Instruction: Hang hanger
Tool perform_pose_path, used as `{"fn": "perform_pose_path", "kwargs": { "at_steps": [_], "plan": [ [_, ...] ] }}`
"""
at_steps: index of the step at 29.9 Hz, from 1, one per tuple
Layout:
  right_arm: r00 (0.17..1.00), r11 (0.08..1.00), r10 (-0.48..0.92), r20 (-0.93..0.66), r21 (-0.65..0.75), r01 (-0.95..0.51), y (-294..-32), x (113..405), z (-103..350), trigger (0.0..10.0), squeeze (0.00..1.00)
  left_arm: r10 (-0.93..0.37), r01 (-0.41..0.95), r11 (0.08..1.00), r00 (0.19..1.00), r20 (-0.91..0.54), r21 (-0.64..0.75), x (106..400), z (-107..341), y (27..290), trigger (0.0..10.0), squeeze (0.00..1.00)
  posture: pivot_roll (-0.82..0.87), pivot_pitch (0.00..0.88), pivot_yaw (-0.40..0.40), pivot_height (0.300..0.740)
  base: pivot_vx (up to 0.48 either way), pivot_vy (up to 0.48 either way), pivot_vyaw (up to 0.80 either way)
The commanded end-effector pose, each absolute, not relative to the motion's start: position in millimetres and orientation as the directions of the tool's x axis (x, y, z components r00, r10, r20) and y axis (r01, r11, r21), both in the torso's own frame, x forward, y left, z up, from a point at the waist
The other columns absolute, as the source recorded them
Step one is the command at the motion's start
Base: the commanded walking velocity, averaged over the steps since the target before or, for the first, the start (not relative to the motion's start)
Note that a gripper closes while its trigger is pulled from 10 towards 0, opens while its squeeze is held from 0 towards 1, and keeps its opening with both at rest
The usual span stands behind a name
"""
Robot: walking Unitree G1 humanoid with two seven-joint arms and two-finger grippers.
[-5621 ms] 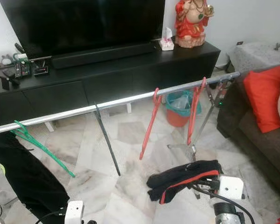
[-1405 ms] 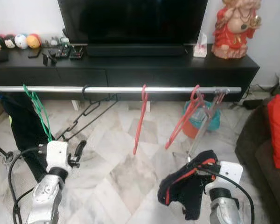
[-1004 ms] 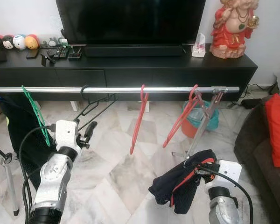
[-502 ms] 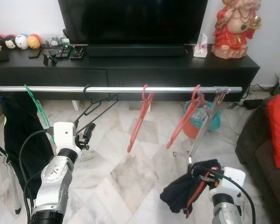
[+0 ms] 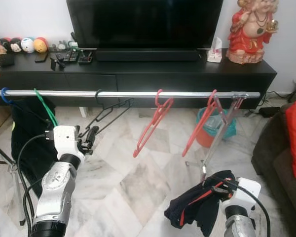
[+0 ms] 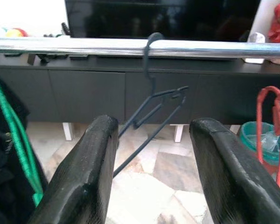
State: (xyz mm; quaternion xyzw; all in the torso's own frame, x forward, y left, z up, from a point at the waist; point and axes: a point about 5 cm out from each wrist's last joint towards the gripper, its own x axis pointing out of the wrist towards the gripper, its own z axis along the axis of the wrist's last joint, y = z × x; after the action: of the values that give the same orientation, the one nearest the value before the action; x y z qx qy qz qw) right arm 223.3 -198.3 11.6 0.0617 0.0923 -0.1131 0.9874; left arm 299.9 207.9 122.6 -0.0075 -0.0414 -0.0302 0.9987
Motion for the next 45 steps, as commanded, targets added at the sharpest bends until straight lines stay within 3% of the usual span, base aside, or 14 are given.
{"fn": "perform_pose_path", "kwargs": {
  "at_steps": [1,24,36,41,45],
  "plan": [
    [0.961,0.966,-0.217,-0.169,0.107,0.237,-200,226,15,10.0,0.0,-0.059,0.062,0.998,0.992,0.111,-0.021,301,129,209,10.0,0.0,-0.08,0.0,0.01,0.74,0.0,0.0,0.0],
    [0.965,0.972,-0.188,-0.181,0.109,0.21,-198,226,12,10.0,0.0,-0.046,0.049,0.999,0.992,0.121,-0.019,300,132,210,10.0,0.0,-0.07,0.0,0.004,0.74,0.324,0.0,0.0],
    [0.967,0.973,-0.177,-0.184,0.116,0.2,-195,227,12,10.0,0.0,-0.044,0.045,0.999,0.992,0.116,-0.003,302,135,214,10.0,0.0,-0.07,0.0,0.005,0.74,0.0,0.0,0.0],
    [0.967,0.973,-0.175,-0.183,0.117,0.198,-195,228,12,10.0,0.0,-0.079,0.077,0.997,0.995,0.068,0.019,305,133,217,10.0,0.0,-0.07,0.0,0.006,0.74,0.0,0.0,0.0],
    [0.968,0.973,-0.174,-0.183,0.119,0.198,-194,228,12,10.0,0.0,-0.107,0.113,0.99,0.992,-0.074,0.081,307,115,226,10.0,0.0,-0.08,0.0,0.01,0.74,0.0,0.0,0.0]
  ]
}}
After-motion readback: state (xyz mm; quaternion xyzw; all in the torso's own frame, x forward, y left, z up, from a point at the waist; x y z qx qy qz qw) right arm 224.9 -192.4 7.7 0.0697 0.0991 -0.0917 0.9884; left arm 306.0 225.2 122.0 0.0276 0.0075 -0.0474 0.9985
